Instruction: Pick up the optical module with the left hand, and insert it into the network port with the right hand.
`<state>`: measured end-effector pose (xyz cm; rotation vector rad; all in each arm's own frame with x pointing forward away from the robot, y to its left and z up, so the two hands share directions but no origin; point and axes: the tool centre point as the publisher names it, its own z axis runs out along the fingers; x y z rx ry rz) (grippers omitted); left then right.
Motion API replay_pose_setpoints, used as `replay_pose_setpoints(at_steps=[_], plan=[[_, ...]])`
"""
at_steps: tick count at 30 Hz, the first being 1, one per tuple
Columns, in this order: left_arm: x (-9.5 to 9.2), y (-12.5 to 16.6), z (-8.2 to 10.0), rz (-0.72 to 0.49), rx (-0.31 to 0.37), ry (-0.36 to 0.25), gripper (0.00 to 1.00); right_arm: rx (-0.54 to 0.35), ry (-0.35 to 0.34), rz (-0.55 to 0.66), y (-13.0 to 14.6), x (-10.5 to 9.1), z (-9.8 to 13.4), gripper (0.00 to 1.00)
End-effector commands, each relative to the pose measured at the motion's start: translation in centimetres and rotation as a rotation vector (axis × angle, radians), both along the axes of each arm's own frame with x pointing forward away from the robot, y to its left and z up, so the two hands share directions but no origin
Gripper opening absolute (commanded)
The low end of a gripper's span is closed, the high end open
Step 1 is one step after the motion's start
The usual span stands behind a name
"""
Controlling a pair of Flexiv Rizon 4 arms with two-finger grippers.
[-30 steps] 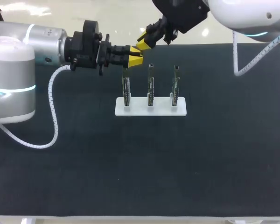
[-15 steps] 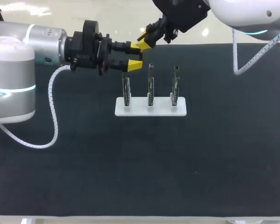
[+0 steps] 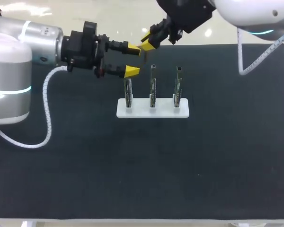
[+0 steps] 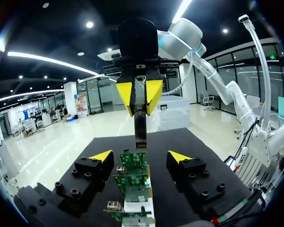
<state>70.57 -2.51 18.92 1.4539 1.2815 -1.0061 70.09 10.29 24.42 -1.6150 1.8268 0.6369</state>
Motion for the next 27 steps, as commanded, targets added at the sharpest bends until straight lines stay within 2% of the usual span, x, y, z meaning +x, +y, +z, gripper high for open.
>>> replay_pose_setpoints(at_steps=[1,5,13,27], plan=[[-1.2,1.8,1.1,0.032,0.072,-0.001,1.0,0.001,0.002,0.006,-0.1,0.2,0.0,0.0],[-1.1,3.4,1.4,0.039,0.142,0.001,1.0,0.001,0.001,0.006,-0.1,0.2,0.0,0.0],[-0.8,6.2,1.6,0.026,0.227,0.006,1.0,0.001,0.002,0.016,-0.4,0.3,0.1,0.0],[-1.2,9.3,2.7,-0.035,0.278,0.038,1.0,-0.004,-0.004,0.034,-0.8,0.8,0.2,0.0]])
